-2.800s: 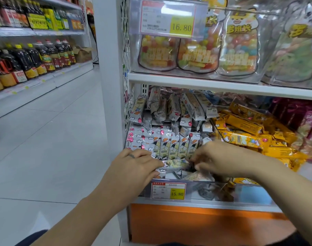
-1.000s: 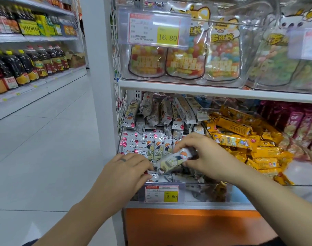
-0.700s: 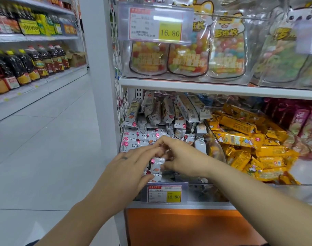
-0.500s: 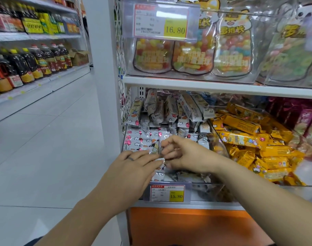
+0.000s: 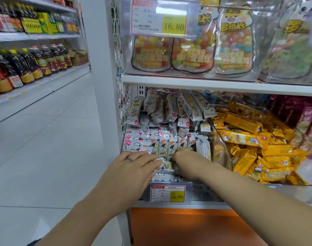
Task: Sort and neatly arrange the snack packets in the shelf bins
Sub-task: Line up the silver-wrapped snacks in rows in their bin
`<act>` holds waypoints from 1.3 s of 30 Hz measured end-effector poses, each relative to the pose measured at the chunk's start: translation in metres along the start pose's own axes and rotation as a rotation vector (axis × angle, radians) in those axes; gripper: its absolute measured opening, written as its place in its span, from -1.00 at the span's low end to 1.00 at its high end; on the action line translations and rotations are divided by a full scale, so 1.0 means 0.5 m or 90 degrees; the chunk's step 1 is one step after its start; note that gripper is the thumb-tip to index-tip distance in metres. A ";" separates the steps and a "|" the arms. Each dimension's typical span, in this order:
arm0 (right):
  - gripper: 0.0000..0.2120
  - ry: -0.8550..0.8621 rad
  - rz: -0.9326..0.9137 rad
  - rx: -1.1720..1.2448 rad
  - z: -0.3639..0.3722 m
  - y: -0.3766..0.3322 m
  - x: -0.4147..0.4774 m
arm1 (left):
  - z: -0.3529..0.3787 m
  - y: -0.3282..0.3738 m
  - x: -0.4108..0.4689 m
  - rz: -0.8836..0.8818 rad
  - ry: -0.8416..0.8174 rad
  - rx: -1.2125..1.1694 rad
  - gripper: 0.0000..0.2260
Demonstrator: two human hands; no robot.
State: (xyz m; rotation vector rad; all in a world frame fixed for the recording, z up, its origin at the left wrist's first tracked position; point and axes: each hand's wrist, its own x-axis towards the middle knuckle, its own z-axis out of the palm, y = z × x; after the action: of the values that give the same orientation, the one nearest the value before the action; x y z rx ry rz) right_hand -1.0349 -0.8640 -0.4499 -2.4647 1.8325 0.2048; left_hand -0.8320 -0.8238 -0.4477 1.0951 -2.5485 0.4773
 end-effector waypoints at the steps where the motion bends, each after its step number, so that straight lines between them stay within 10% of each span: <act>1: -0.83 0.013 -0.008 -0.021 0.001 -0.001 -0.003 | 0.000 0.000 0.000 0.001 0.002 -0.001 -0.64; 9: -0.72 0.056 -0.088 -0.152 -0.015 0.006 -0.025 | 0.000 0.001 0.001 -0.001 -0.001 -0.003 -0.64; 24: -0.68 0.140 -0.030 0.622 -0.079 -0.014 -0.016 | -0.001 0.002 0.001 -0.003 -0.020 0.008 -0.64; 39: -0.73 0.000 -0.044 0.698 -0.081 0.009 -0.025 | -0.006 0.017 0.018 -0.057 -0.059 0.017 -0.66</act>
State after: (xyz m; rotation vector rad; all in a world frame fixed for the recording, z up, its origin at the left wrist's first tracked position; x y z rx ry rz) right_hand -1.0401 -0.8586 -0.4077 -1.6988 1.2772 -0.6296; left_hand -0.8435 -0.8228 -0.4427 1.2627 -2.5655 0.4486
